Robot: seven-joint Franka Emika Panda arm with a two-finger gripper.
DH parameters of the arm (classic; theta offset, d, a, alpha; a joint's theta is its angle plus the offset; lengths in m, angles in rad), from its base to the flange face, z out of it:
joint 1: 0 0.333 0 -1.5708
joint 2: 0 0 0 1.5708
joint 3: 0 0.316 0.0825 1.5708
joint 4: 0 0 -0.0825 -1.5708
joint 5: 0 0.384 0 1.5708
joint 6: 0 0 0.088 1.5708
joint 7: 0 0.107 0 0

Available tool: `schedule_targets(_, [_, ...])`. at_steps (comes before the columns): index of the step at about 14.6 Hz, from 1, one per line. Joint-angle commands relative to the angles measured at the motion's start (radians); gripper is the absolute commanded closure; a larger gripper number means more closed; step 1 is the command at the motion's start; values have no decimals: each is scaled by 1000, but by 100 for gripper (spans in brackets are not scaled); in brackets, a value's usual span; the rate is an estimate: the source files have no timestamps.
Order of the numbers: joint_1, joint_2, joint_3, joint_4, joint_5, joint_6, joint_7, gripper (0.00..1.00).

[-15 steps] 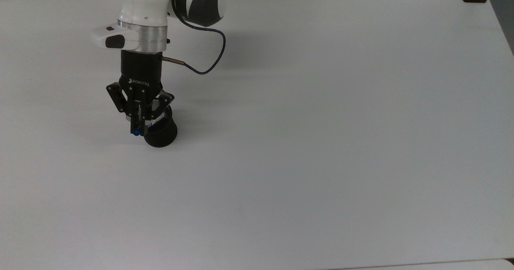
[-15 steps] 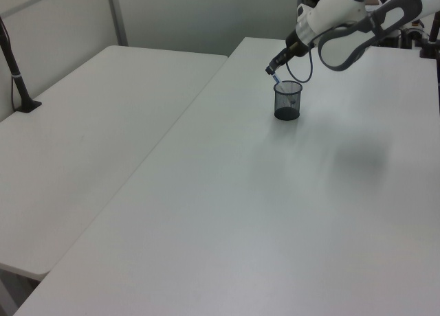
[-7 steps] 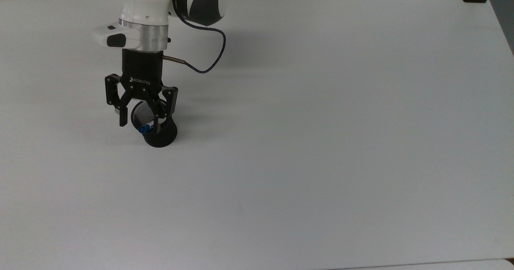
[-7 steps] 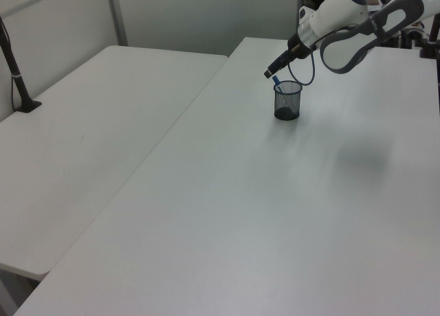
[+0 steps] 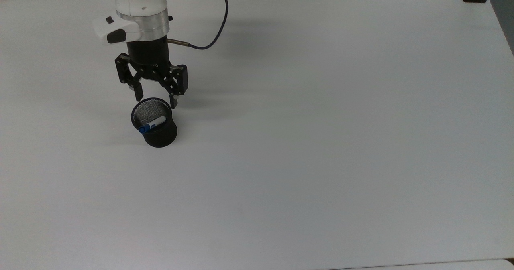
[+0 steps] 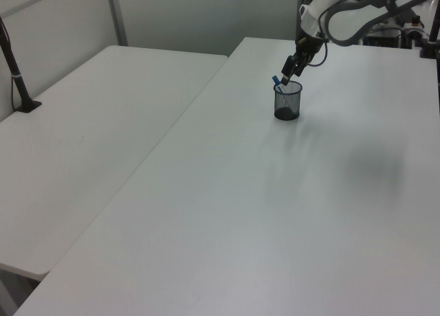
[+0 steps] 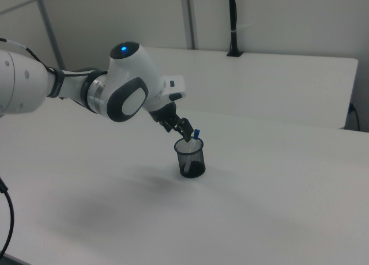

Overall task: Insert the marker
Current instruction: 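Lower the marker into the cup and open the gripper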

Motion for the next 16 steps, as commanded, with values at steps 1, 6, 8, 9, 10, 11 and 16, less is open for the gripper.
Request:
schedule_targets(1, [97, -98, -1, 217, 15, -820, 16, 0])
schedule_targets(6, [69, -99, -12, 319, 15, -845, 16, 0])
schedule_targets(8, [60, -75, -12, 339, 12, -820, 16, 0])
schedule_targets(9, [60, -74, -12, 338, 11, -819, 16, 0])
schedule_targets(10, [60, -62, -12, 339, 11, -816, 15, 0])
schedule_targets(11, [60, -54, -12, 339, 11, -796, 16, 0])
schedule_targets(16, [51, -29, -12, 332, 13, -722, 16, 0])
